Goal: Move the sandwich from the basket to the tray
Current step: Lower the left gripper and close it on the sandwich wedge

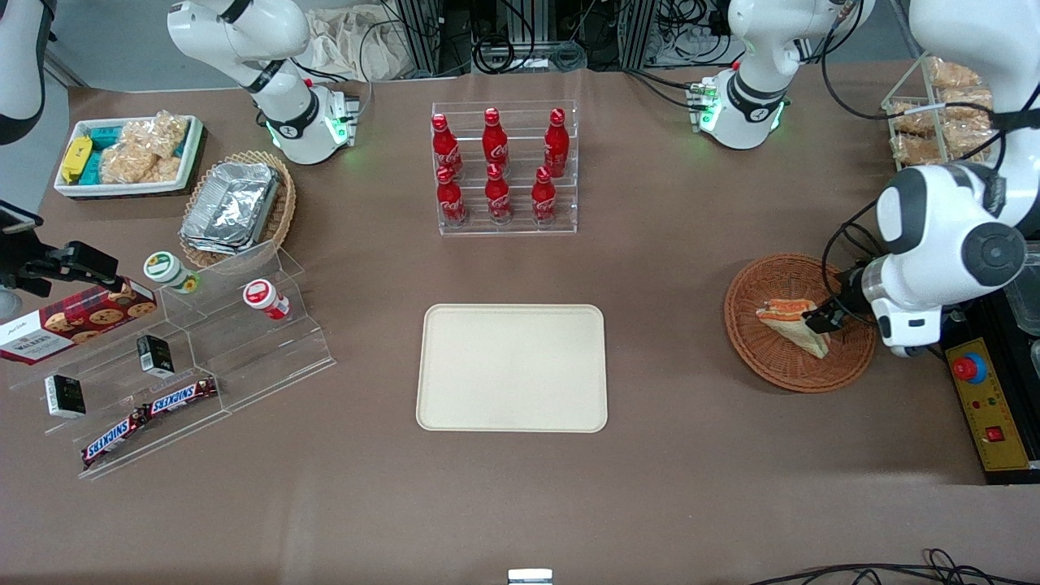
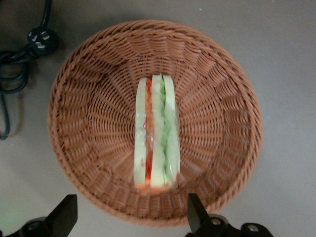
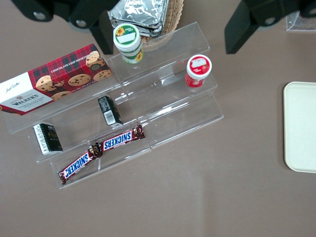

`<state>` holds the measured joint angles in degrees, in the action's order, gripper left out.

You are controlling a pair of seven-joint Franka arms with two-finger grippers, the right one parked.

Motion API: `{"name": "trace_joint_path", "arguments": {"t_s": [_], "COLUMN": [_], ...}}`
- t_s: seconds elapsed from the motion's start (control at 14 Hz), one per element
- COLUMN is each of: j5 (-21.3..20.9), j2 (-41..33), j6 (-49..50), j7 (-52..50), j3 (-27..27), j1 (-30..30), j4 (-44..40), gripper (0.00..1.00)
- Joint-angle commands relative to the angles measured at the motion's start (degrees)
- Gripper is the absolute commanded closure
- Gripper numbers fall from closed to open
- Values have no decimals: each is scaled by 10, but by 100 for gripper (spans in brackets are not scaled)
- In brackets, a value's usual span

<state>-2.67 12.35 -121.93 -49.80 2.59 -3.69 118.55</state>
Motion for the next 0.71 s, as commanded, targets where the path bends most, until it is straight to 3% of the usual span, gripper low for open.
{"name": "trace_joint_path", "arguments": {"t_s": [0.0, 0.43, 0.5, 0.57, 0.64], "j5": [-15, -15, -15, -15, -12], "j2": [-2, 64, 71, 72, 72], "j6": [-84, -175, -178, -178, -177], "j7": [-36, -87, -87, -89, -89], "j3": [-6, -10, -10, -10, -11], "j1": [1, 3, 2, 1, 1], "j4": [55, 61, 60, 58, 56], "gripper": [0, 1, 27, 69, 97]}}
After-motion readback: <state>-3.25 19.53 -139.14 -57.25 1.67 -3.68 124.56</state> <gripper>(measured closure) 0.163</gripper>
